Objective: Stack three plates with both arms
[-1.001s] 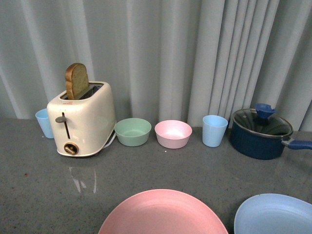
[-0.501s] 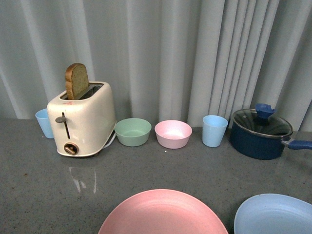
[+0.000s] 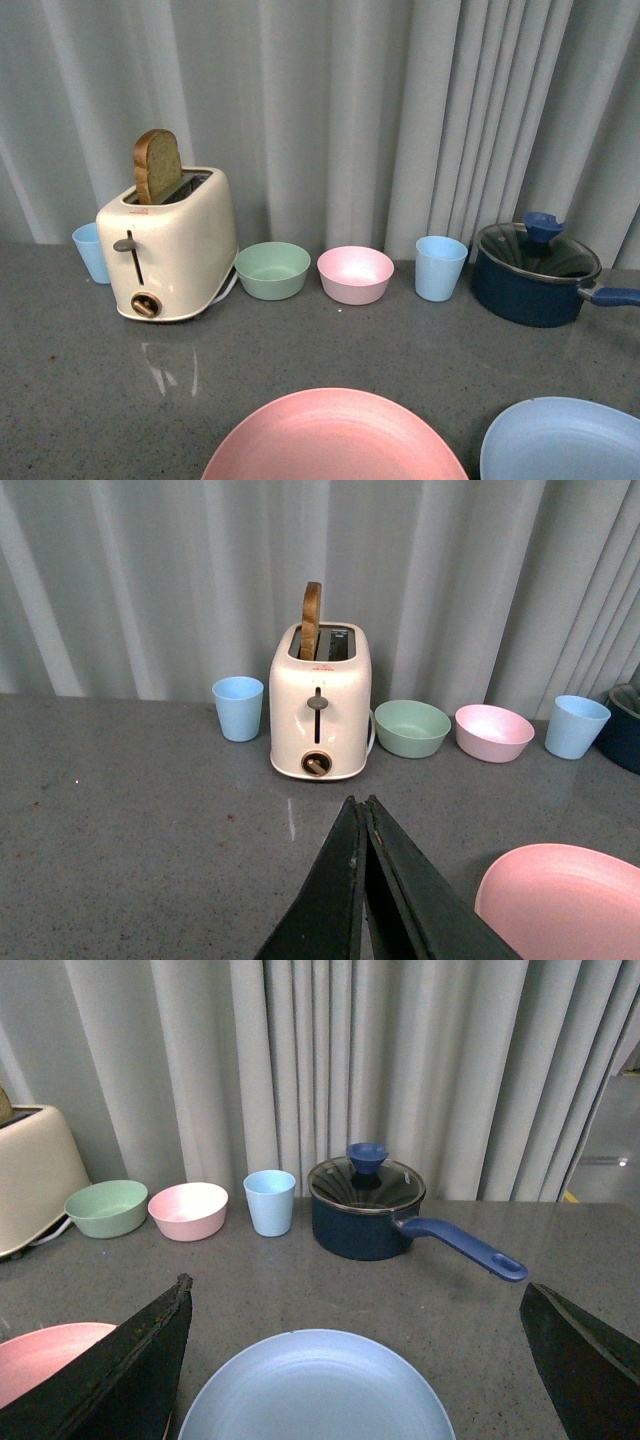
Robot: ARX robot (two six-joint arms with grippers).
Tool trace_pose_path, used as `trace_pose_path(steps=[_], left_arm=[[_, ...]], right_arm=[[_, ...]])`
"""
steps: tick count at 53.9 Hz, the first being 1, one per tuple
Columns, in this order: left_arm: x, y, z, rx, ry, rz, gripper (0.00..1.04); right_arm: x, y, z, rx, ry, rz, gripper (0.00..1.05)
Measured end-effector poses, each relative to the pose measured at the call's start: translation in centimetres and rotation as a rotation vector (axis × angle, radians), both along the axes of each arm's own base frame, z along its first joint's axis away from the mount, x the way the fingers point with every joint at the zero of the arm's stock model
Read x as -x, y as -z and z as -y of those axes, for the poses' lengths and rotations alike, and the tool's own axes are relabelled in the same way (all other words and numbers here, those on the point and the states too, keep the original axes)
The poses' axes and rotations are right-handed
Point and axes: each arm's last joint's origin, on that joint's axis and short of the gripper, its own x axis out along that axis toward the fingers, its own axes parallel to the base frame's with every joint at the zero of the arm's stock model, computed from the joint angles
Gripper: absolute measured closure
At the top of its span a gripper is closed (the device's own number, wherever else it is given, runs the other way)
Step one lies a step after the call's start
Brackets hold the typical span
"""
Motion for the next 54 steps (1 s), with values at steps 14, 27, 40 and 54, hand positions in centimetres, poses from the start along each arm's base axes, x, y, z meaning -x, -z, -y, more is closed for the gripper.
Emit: trace_pose_path(steps=[14,27,40,54], left_arm=[[0.0,0.0,0.0,0.0,0.0,-0.002,0.85],[0.0,0.0,0.0,0.0,0.0,-0.002,0.37],[0.0,0.0,0.0,-0.001,0.001,-0.003,0.07],[0.0,0.0,0.0,-0.002,0.0,-0.002,0.07]], right_arm=[[0.0,0.0,0.0,0.0,0.0,0.0,0.07],[0.0,0.0,0.0,0.0,0.0,0.0,0.07],[-1.4,-0.4,1.7,-0.125,0.1,-0.422,0.07],[-5.9,1.1,8.3,-0.158,0.187,-0.664,0.07]])
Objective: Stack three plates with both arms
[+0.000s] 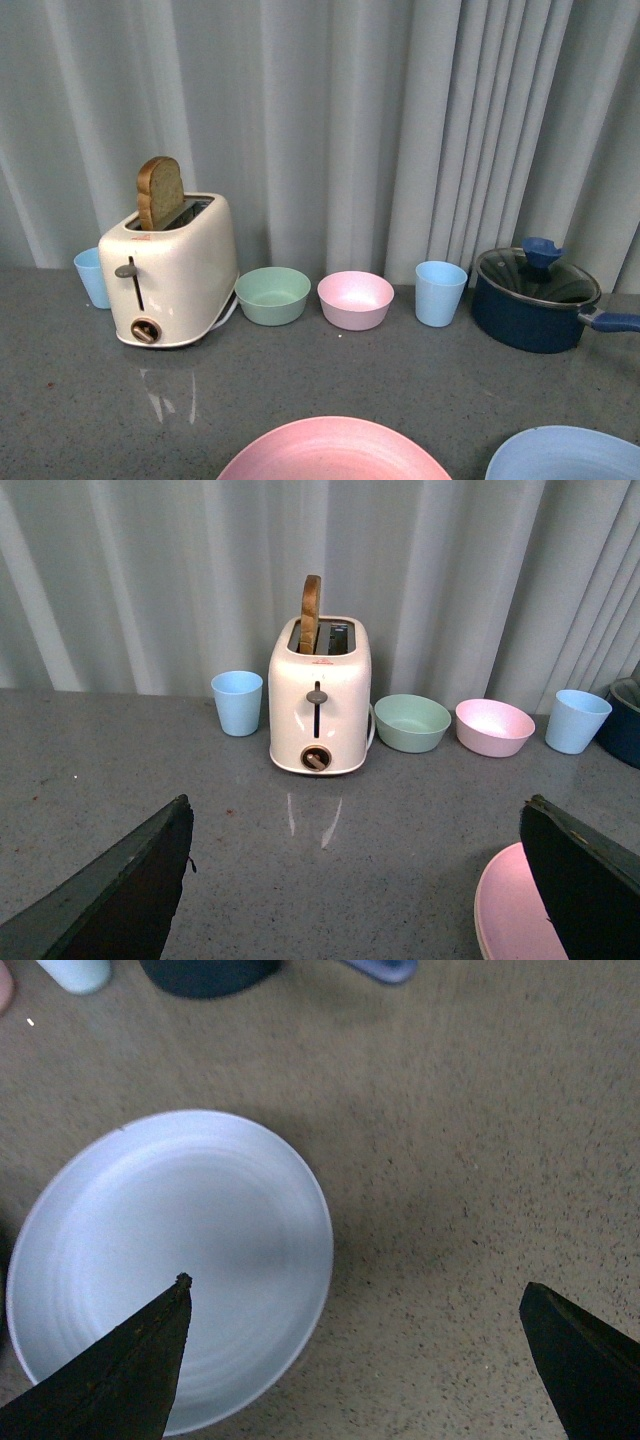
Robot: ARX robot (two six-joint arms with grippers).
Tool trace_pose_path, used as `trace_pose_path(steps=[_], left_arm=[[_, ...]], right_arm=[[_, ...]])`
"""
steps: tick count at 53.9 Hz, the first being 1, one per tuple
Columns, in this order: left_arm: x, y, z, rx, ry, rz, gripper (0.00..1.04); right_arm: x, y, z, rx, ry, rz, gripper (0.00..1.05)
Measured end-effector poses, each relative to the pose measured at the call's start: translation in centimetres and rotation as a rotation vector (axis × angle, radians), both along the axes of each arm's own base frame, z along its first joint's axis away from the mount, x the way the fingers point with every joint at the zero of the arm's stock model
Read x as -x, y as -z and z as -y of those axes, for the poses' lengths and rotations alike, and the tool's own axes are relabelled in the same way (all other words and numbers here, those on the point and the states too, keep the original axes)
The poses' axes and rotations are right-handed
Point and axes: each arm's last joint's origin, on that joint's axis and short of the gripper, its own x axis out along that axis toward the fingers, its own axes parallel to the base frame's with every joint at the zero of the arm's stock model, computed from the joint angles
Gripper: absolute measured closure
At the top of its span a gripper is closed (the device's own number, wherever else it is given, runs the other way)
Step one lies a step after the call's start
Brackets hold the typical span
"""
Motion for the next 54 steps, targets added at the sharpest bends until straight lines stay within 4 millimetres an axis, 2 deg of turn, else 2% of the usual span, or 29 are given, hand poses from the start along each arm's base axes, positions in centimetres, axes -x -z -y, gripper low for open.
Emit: trace_pose_path(steps=[6,10,18,26,33,54], left_arm=[[0.0,0.0,0.0,0.0,0.0,0.0,0.07],[0.0,0.0,0.0,0.0,0.0,0.0,0.07],[0.0,0.0,0.0,0.0,0.0,0.0,0.07],[0.0,0.0,0.0,0.0,0.0,0.0,0.07],[0.0,0.0,0.0,0.0,0.0,0.0,0.07],[0.0,0.0,0.0,-0.001,0.0,0.0,0.07]], right_arm=[[-1.8,1.6,2.4,-0.106,0.038,-0.08,0.07],[-2.9,2.8,2.9,-0.118,0.055,-0.126,0.07],[-5.2,5.7,1.8,-0.112,0.002,-0.217,0.07],[-7.4,7.5,0.8,-0.084,-0.059,-0.252,0.07],[-8.9,9.0,0.9,-0.039,-0.059,-0.306,0.07],[-11.2,9.2,1.2,-0.016,-0.047,-0.321,0.07]])
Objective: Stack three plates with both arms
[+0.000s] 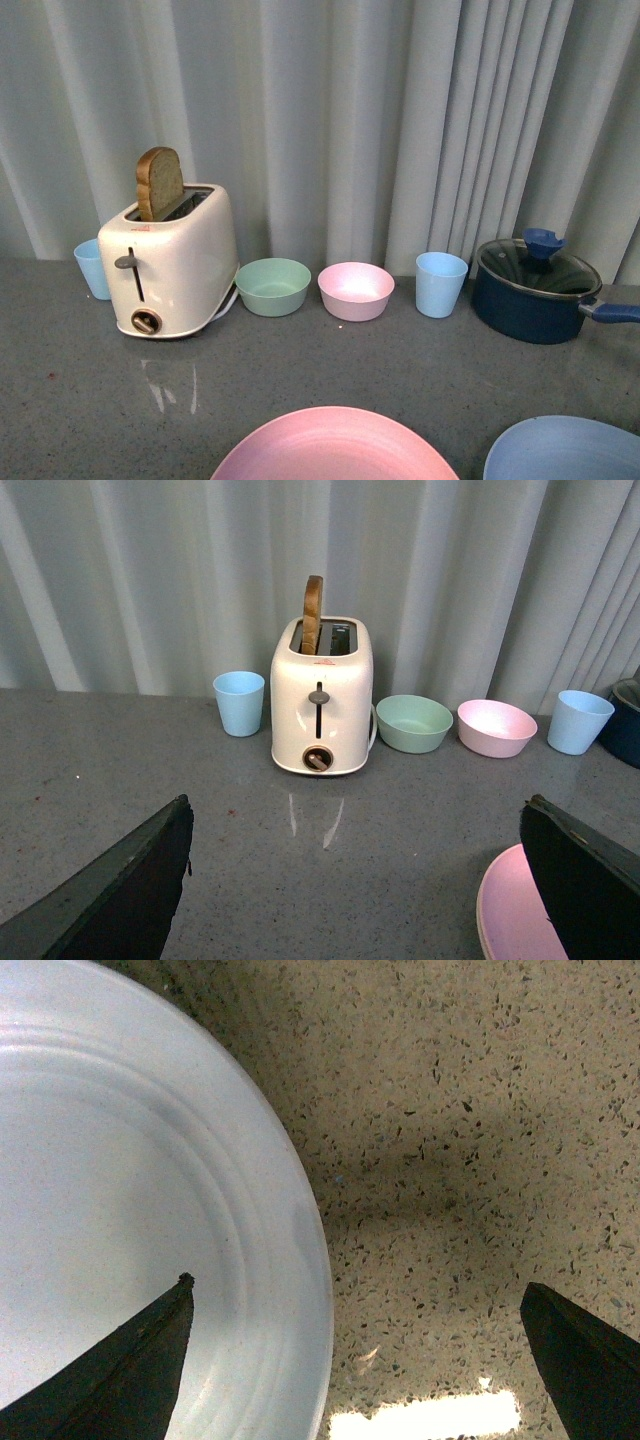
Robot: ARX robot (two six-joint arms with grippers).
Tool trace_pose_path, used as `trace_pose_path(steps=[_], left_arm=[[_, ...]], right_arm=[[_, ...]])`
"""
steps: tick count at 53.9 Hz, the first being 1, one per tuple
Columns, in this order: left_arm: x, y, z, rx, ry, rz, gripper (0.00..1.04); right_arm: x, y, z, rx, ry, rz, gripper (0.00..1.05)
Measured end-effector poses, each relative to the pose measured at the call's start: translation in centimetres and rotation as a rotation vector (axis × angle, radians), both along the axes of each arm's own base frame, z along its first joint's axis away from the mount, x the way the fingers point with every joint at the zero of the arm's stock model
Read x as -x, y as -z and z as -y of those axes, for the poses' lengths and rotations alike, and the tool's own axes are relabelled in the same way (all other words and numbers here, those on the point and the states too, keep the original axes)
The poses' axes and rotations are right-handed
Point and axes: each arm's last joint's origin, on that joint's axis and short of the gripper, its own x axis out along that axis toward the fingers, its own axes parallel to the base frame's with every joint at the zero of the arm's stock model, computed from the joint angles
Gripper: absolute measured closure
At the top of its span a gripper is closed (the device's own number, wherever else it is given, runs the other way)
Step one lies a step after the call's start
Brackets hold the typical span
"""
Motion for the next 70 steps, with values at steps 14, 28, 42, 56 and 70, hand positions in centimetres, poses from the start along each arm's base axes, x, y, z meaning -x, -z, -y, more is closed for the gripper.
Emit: trace_pose_path(steps=[14,28,42,56,70], left_arm=[[0.0,0.0,0.0,0.0,0.0,0.0,0.07],[0.0,0.0,0.0,0.0,0.0,0.0,0.07],[0.0,0.0,0.0,0.0,0.0,0.0,0.07],[0.0,0.0,0.0,0.0,0.0,0.0,0.07],[0.0,0.0,0.0,0.0,0.0,0.0,0.07]], right_arm=[[-1.0,0.3,-0.8,-0.002,0.018,-0.011,0.07],[-1.6,1.5,-1.6,-0.014,0.046,-0.043,0.07],[-2.4,1.9,-2.5,-0.016,0.048,-0.046,0.11],[-2.7,2.2,-3.1,-0.03,0.062,-0.045,0.5],[-1.7,2.3,-2.7,-0.073,0.145,-0.034,0.9]])
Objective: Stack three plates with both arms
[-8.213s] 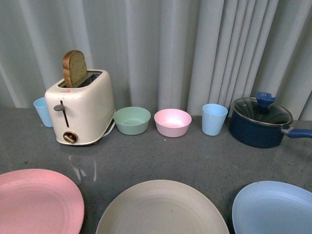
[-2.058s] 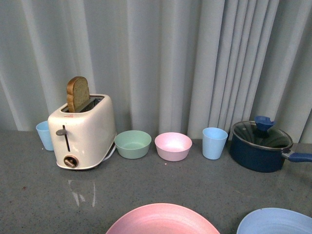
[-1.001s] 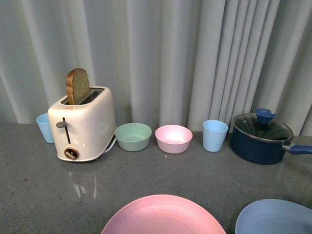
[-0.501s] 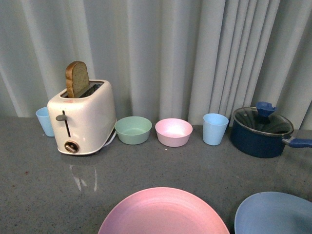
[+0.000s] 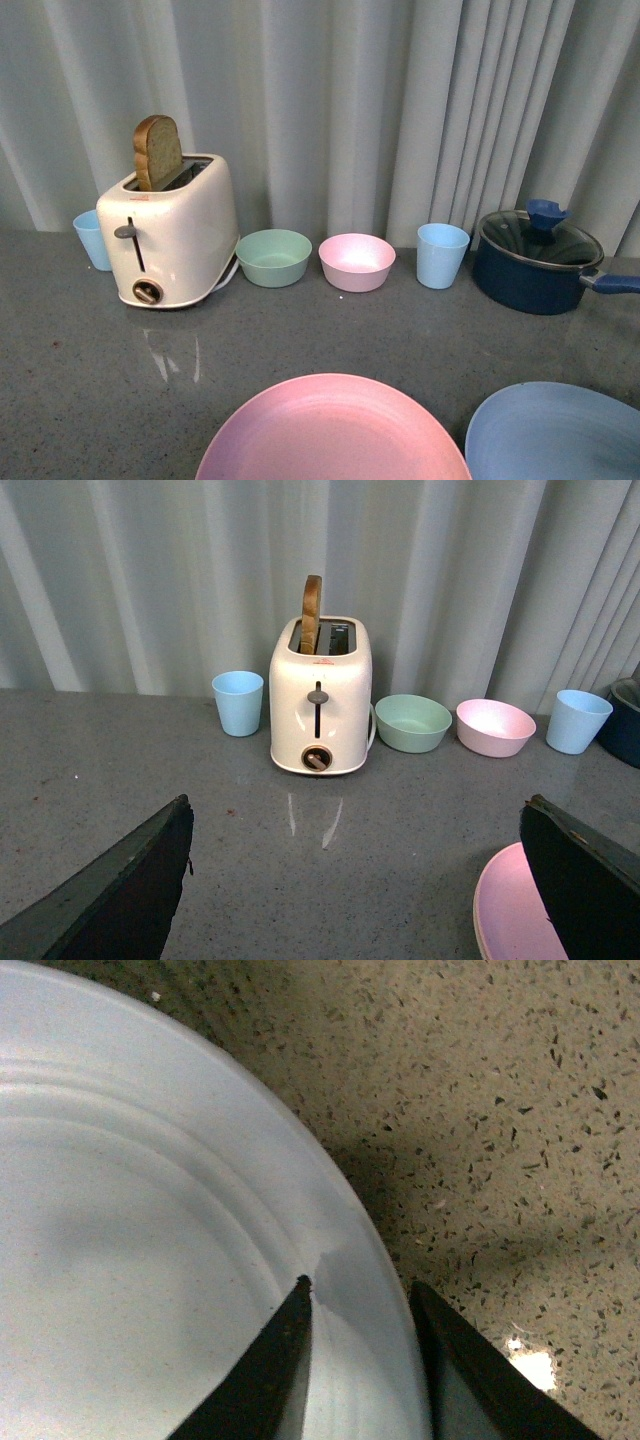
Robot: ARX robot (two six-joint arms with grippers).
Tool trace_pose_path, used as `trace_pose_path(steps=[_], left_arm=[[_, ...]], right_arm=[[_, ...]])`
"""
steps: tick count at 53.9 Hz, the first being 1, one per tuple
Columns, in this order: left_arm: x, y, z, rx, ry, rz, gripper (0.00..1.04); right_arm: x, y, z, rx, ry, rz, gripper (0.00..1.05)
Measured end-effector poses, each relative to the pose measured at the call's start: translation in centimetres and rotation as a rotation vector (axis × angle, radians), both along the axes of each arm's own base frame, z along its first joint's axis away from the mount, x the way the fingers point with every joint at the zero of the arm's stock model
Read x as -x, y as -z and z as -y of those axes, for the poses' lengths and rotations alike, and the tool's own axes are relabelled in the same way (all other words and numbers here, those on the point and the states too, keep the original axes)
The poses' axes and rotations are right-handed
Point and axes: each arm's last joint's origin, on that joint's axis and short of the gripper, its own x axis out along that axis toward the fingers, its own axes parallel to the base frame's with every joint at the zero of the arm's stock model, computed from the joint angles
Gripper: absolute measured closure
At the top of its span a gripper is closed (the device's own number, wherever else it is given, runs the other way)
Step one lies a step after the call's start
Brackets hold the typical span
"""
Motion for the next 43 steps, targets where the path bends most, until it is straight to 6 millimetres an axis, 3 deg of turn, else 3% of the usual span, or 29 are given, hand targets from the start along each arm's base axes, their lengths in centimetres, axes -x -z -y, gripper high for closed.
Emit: trace_pose_path(steps=[4,13,20,26,31,37,43], left_arm=[[0.0,0.0,0.0,0.0,0.0,0.0,0.07],[0.0,0.0,0.0,0.0,0.0,0.0,0.07],[0.0,0.0,0.0,0.0,0.0,0.0,0.07],[0.0,0.0,0.0,0.0,0.0,0.0,0.07],[0.0,0.0,0.0,0.0,0.0,0.0,0.07],[0.0,0.0,0.0,0.0,0.0,0.0,0.07],[0.0,0.0,0.0,0.0,0.0,0.0,0.07]], right_arm=[[0.8,-0.8,0.5,-0.057,0.045,0.033,1.02],[2.2,-3.9,2.4,-0.072,0.133,0.097,1.02],[3.3,-8.9,3.1,-0.068,0.124,0.216,1.02],[3.0,-12.6,0.1,-0.096,-0.025,0.344,1.02],[2.0,-13.5,-2.9,-0.108,-0.112,0.43,1.02],[0.9,-13.1,-6.9,-0.128,-0.2,0.463,1.02],[0.6,-10.4,-11.9,-0.157,-0.316,0.363,1.02]])
